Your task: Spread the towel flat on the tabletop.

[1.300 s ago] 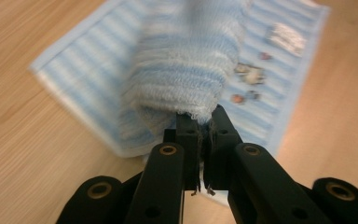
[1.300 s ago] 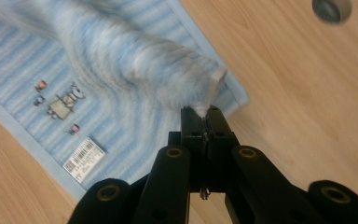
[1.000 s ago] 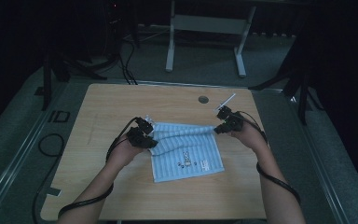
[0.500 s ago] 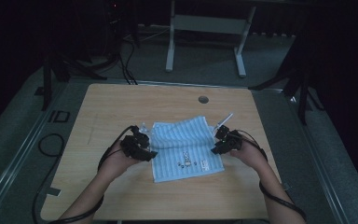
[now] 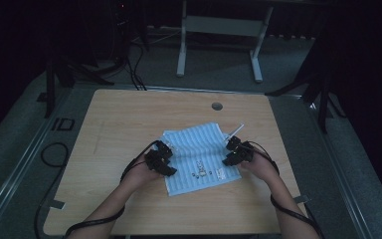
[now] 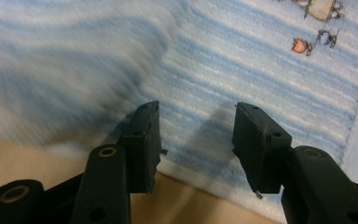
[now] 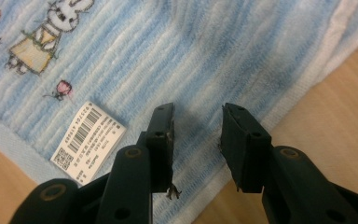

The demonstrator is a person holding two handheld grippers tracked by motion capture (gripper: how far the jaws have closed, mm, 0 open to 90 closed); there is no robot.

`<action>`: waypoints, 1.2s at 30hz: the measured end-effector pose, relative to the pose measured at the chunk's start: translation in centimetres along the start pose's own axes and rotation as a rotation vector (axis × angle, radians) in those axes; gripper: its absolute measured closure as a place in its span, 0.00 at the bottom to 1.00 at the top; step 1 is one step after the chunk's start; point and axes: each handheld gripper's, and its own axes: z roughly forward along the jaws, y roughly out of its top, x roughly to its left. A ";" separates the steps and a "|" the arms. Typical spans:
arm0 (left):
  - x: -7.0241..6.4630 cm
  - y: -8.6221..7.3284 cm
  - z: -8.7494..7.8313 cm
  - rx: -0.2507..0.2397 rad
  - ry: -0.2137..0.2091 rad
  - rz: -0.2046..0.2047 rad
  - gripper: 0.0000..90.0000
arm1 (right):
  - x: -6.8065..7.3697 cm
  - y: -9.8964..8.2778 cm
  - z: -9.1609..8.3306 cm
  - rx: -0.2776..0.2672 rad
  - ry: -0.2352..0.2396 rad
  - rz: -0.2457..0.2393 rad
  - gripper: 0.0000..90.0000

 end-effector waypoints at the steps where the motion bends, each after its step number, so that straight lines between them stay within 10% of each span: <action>1: 0.2 0.2 0.1 -0.003 -0.001 0.001 0.56 | -0.2 0.1 0.0 0.002 -0.002 0.010 0.71; 18: 4.9 4.1 2.0 -0.025 0.054 -0.045 0.53 | -2.8 2.8 0.8 0.037 -0.035 0.060 0.66; 29: 1.1 2.0 -0.8 -0.043 -0.004 0.047 0.47 | -1.6 0.3 -1.5 0.005 -0.059 0.038 0.57; 36: -0.4 0.9 0.3 0.001 -0.015 0.079 0.46 | -1.8 -1.4 -1.1 0.036 -0.049 0.069 0.56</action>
